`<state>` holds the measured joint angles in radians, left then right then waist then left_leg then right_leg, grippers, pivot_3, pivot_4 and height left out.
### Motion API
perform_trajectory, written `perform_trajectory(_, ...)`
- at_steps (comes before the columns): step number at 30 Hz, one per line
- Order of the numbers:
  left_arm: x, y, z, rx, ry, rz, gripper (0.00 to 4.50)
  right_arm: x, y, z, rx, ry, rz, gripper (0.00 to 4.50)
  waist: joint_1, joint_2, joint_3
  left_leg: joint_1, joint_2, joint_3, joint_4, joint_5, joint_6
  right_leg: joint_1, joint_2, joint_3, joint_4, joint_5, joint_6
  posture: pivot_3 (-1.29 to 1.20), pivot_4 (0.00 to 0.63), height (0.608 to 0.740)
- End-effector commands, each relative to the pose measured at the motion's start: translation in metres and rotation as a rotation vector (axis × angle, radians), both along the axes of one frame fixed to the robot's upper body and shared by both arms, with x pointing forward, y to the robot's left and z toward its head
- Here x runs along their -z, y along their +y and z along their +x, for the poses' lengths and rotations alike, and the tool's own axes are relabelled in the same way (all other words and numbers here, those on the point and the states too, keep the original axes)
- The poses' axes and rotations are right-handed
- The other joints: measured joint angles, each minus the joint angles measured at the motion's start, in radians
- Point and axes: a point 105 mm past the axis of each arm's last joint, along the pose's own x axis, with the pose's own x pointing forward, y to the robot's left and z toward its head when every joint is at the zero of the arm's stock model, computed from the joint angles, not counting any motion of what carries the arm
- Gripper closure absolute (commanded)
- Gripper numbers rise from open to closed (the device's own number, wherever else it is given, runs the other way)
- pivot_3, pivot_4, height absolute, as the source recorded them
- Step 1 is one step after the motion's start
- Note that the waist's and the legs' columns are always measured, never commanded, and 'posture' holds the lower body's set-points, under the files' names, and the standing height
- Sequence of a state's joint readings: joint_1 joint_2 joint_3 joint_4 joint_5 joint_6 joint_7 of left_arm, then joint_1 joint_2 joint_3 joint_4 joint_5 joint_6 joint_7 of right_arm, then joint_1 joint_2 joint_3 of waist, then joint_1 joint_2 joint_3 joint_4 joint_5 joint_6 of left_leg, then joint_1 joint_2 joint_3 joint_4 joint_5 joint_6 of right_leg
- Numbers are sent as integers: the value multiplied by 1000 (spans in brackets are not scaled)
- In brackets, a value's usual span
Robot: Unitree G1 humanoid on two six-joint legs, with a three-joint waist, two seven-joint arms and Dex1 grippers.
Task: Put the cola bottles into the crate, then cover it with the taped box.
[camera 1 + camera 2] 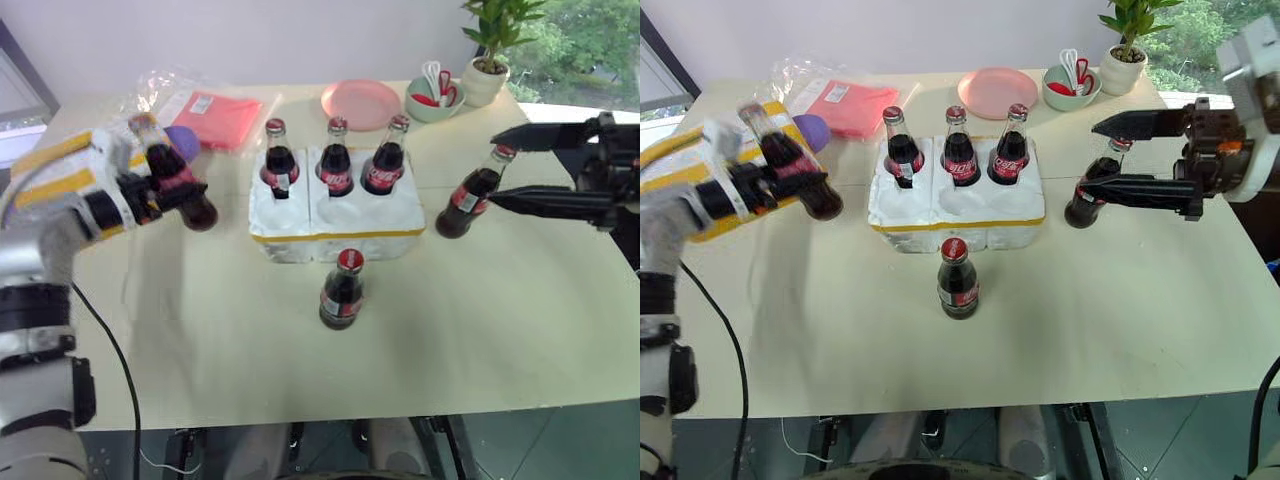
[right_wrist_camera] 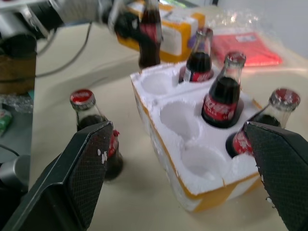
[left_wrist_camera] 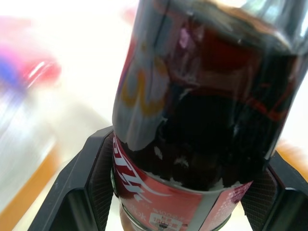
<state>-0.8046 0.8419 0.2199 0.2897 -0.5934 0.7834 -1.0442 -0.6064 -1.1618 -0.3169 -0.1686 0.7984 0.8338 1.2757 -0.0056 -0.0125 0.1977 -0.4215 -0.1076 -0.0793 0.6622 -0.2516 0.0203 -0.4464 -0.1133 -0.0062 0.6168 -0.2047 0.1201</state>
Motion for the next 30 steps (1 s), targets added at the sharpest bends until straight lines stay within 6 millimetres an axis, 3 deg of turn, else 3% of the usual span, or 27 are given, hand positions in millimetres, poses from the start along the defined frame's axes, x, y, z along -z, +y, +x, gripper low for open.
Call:
perform_trajectory(1,-67,-25,-21,160,-162,-64,1690,-5,-3,-4,35,-71,-4,0,3,0,0,0,-1,0,1,0,-1,0,0,0,0,0,1,0,150,740)
perform_trajectory(3,-80,-41,-20,218,-175,-97,1690,-1,-4,-3,55,-69,7,0,4,1,-1,0,-2,1,3,0,0,2,-1,0,-1,2,3,0,150,740)
perform_trajectory(6,-80,-59,-15,264,-173,-84,1690,1,-4,-5,73,-74,17,0,11,1,-1,2,-2,2,4,0,1,3,-1,1,-1,2,3,0,150,740)
perform_trajectory(11,-31,-86,-5,347,-131,114,1690,4,-6,-9,112,-77,43,0,10,1,-1,2,-1,2,2,1,-2,2,0,1,0,2,3,0,150,740)
perform_trajectory(16,-9,-96,-2,381,-98,159,1690,11,-7,-12,139,-66,63,0,14,1,-1,1,-1,2,3,1,-1,2,-1,2,-1,2,3,0,150,740)
perform_trajectory(26,-8,-112,-1,407,-98,94,1690,16,-8,-8,176,-55,102,0,18,2,-1,2,-1,2,4,0,1,3,-2,2,0,2,3,0,150,740)
perform_trajectory(30,4,-116,0,407,-116,170,1690,17,-7,-6,177,-55,111,0,17,2,-1,2,-1,2,4,0,1,3,-2,2,0,2,3,0,150,740)
